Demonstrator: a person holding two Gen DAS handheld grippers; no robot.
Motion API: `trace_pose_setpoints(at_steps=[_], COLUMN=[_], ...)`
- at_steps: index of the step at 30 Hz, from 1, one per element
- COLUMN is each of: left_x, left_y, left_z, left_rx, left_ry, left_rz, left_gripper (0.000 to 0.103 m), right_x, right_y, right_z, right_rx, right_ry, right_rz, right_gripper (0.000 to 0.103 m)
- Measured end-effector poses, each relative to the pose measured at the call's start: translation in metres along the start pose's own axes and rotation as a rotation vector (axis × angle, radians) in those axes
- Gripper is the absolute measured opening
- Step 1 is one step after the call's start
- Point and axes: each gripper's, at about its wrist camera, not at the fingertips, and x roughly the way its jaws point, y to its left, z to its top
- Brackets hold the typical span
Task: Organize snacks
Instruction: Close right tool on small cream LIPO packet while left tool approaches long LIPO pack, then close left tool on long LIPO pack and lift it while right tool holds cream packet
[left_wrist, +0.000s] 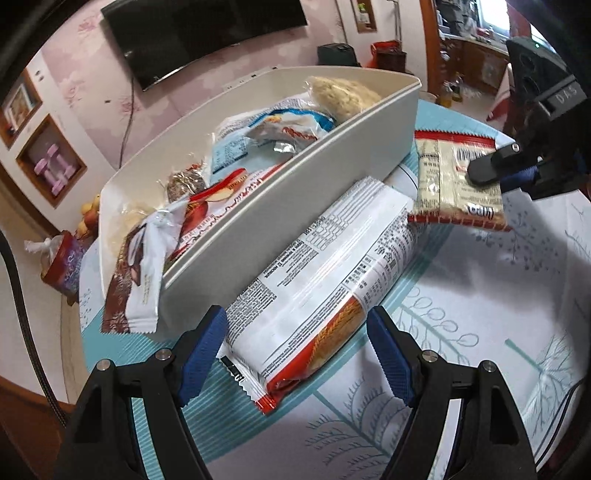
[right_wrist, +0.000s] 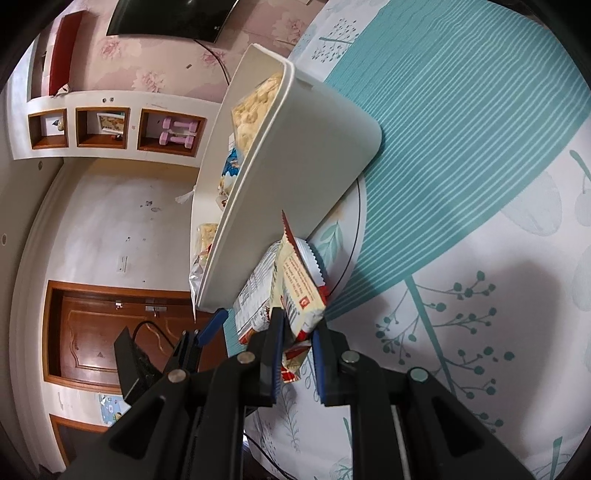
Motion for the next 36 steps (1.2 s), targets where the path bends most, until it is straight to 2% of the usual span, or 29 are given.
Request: trace_pose_setpoints(at_steps=[5, 13, 19, 20, 22, 23, 27, 36], left_x=[0.005, 0.01, 0.015, 0.014, 0.014, 0.012, 0.005, -0.009], left_y=[0.007, 0.0, -0.008, -0.008, -0.013, -0.011, -0.006, -0.018], left_z=[0.002, -0.002, 0.0, 0.0, 0.0, 0.0, -0.001, -0.012], left_rx=[0.004, 0.152, 0.193, 0.192, 0.184, 0.174, 0.155, 0.131], left_ry=[0.013, 0.014, 0.044, 0.045, 0.042, 0.037, 0.036, 0.059], left_rz=[-0.034, -0.044, -0.029, -0.02, 0.001, 0.023, 0.011, 0.022], left_gripper=[0.077, 0.081, 0.085, 0.084, 0.075, 0.067, 0.056, 0.048], right_x=[0.003, 0.007, 0.003, 0.001, 0.0, -0.002, -0.007, -0.017], right_y=[0.002, 0.001, -0.003, -0.003, -0.004, -0.005, -0.006, 0.001], right_z=[0.006, 0.011, 0.012, 0.012, 0.012, 0.013, 0.013, 0.01], right_rx=[-0.005, -0.012, -0.01, -0.009, -0.008, -0.007, -0.005, -0.019], right_ry=[-0.003, 0.002, -0.004, -0.007, -0.013, -0.018, -0.032, -0.054], right_rz=[0.008, 0.022, 0.03, 0.029, 0.026, 0.024, 0.022, 0.028], right_gripper=[0.014, 0.014, 0.014, 0.014, 0.014, 0.014, 0.014, 0.014])
